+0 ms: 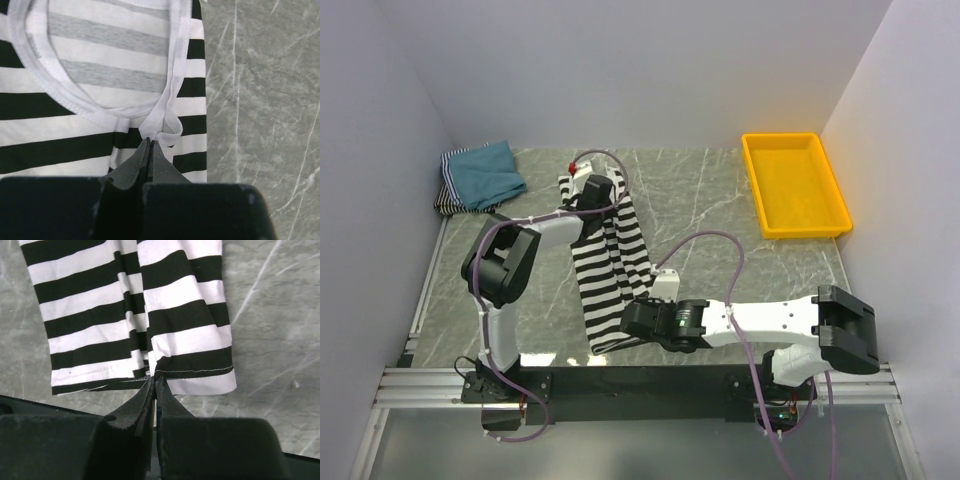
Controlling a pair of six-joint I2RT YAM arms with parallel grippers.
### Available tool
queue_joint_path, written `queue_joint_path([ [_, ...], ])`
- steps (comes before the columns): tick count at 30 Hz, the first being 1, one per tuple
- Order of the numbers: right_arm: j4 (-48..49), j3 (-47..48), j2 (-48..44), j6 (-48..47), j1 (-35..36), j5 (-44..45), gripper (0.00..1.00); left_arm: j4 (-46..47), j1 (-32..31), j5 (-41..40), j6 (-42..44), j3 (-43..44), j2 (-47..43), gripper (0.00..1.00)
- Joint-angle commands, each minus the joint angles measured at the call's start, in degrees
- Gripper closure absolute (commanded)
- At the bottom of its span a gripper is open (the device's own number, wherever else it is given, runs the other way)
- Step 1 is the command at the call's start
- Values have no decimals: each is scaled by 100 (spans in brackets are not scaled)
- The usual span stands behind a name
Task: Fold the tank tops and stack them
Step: Fold the tank top
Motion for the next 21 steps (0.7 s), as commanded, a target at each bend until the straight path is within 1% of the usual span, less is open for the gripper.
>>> queue_joint_path([
  [1,129,285,106,-51,99,94,99,289,81,30,-163,-198,-393,99],
  [7,76,302,62,-16,152,129,99,350,204,65,-224,-348,-543,99],
  [14,50,258,-35,28,222,147,99,210,362,100,-233,-295,-570,99],
  [21,129,267,123,19,327,42,99,157,423,170,-295,-348,-464,99],
])
